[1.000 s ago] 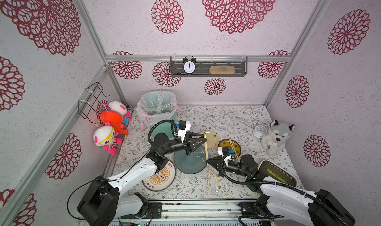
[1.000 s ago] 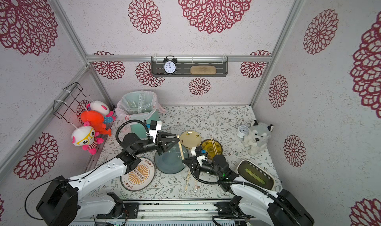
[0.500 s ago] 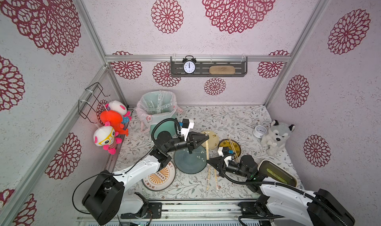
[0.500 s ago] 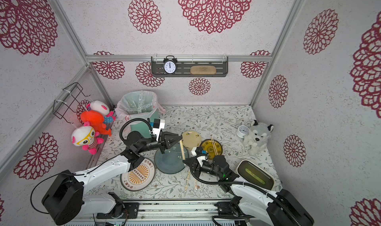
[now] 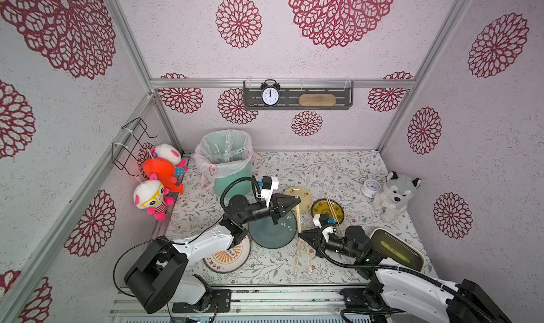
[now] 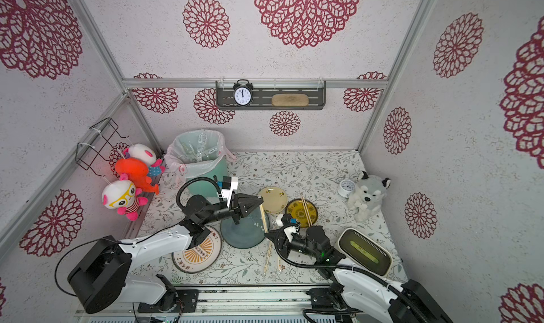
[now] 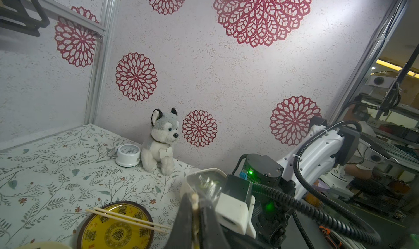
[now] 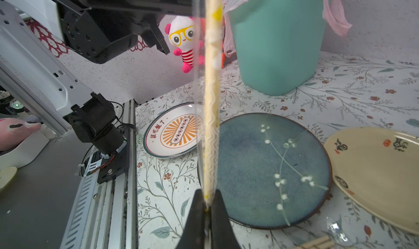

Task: Remove the packaging of disposable chopsticks
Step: Remove the packet bag from the disposable chopsticks.

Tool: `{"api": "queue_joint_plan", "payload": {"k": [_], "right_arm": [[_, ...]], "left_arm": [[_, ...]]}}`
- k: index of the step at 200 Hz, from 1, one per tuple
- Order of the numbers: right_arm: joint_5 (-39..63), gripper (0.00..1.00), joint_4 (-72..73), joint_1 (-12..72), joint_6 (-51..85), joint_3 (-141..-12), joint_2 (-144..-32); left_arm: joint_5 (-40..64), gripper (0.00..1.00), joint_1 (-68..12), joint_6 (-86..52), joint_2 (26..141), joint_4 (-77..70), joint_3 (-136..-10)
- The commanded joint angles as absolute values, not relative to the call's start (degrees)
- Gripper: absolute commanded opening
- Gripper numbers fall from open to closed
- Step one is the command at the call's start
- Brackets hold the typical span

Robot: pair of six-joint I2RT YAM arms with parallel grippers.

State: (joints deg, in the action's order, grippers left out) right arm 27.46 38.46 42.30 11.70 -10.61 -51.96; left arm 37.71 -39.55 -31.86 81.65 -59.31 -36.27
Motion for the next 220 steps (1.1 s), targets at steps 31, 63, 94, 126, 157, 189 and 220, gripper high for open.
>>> {"api": "queue_joint_plan", "payload": {"k": [31, 63, 94, 126, 157, 189, 220], "right_arm": [[27.14, 0.00, 49.87, 42.19, 11.78, -14.08, -49.79], [27.20, 0.00, 49.57, 42.19, 12.40, -15.34, -49.81], [27.72, 0.00, 49.39, 42.19, 12.23, -16.50, -50.72], [27.55, 0.00, 50.23, 42.14, 12.56, -15.67, -51.63], [27.64, 0.00, 50.45, 42.23, 13.14, -15.08, -51.97], [27.00, 0.00, 50.62, 42.39, 13.14, -13.97, -52.09], [26.71, 0.00, 50.71, 42.45, 12.93, -13.36, -52.27]], "left_arm": [[39.01, 0.09, -42.75, -31.10, 87.52, -57.87, -31.33], [36.98, 0.23, -43.09, -29.88, 86.32, -57.40, -28.41], [36.38, 0.00, -43.15, -28.18, 85.55, -54.44, -28.27], [37.70, 0.07, -42.64, -27.68, 82.17, -55.09, -28.30], [32.62, 0.58, -41.45, -22.15, 73.48, -43.54, -32.17], [30.74, 0.74, -40.17, -19.33, 69.35, -36.67, -38.10], [31.11, 0.77, -39.99, -20.20, 72.09, -37.59, -42.83]]}}
